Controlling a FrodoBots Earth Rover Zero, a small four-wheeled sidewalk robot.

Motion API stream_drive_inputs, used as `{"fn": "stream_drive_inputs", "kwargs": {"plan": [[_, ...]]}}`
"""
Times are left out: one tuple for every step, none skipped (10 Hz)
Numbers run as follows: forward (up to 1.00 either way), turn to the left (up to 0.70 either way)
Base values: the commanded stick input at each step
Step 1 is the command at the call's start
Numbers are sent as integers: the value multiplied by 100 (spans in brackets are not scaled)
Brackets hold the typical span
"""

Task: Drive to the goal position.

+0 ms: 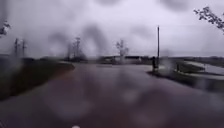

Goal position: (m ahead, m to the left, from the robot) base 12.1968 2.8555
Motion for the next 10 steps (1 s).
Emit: {"fn": "stream_drive_inputs", "kwargs": {"plan": [[70,27],[70,35],[70,35],[70,35],[70,30],[70,20],[70,9],[70,0],[70,1],[70,3]]}}
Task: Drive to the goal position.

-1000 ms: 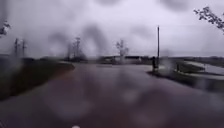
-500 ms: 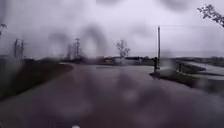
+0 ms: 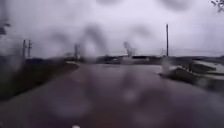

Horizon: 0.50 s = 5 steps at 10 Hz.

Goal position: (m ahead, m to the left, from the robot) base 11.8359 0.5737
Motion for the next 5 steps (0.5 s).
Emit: {"fn": "stream_drive_inputs", "kwargs": {"plan": [[70,5],[70,30],[70,35],[70,35],[70,35]]}}
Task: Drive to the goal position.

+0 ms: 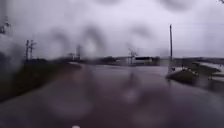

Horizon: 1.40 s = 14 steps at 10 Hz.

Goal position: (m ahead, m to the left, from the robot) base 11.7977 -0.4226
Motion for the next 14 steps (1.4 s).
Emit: {"fn": "stream_drive_inputs", "kwargs": {"plan": [[70,21],[70,0],[70,0],[70,0],[70,0],[70,0],[70,0],[70,0],[70,0],[70,0],[70,0],[70,0],[70,0],[70,0]]}}
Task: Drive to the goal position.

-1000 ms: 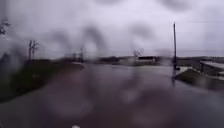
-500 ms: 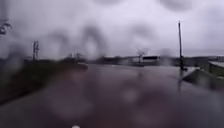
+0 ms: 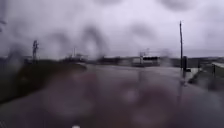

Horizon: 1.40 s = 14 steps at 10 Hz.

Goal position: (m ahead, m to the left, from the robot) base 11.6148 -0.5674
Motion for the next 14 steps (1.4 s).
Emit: {"fn": "stream_drive_inputs", "kwargs": {"plan": [[70,0],[70,0],[70,0],[70,0],[70,0],[70,0],[70,0],[70,0],[70,0],[70,0],[70,0],[70,0],[70,0],[70,0]]}}
